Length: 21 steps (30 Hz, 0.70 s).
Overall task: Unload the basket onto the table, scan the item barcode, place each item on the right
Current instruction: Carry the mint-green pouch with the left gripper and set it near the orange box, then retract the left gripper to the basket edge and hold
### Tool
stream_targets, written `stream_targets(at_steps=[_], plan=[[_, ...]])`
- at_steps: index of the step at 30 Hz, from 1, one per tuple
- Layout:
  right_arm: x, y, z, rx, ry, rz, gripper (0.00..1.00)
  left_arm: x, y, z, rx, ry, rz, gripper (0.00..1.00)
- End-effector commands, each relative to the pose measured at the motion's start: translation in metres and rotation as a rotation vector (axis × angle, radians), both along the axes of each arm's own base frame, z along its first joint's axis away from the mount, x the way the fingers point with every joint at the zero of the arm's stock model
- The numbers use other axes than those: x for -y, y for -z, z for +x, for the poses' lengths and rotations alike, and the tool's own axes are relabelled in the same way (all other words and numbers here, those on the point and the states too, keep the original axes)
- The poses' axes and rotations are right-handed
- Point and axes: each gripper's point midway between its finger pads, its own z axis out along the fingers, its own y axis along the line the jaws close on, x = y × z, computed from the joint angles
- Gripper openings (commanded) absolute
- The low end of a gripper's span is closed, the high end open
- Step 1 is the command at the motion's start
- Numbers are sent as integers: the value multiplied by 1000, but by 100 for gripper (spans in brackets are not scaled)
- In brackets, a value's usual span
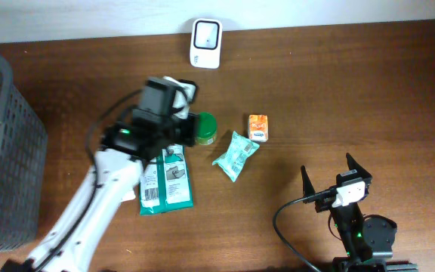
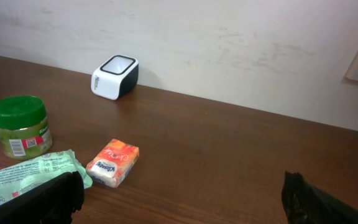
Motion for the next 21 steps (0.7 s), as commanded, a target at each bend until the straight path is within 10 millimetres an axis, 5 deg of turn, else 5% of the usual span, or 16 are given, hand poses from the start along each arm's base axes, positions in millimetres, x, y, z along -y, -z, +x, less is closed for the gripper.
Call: stream_targets(at_steps=[1,3,7,16,18,21], plan=[[-3,2,-1,-5,-15,4,98,-61,-26,17,88,-21,88,8],[-3,2,-1,-5,-15,4,98,-107,-24,27,103,-83,162,16],[-3,2,-1,-5,-15,4,98,-176,-26,35,113,-277,259,0],[-3,2,-1,-5,-15,4,98,-268,-35,33,139,-480,334,0],[-3,2,-1,-5,-15,4,98,-278,-35,30,134,-506,337,11],[-3,2,-1,-5,-15,4,99,-289,-39,32,156,-536,339,50]])
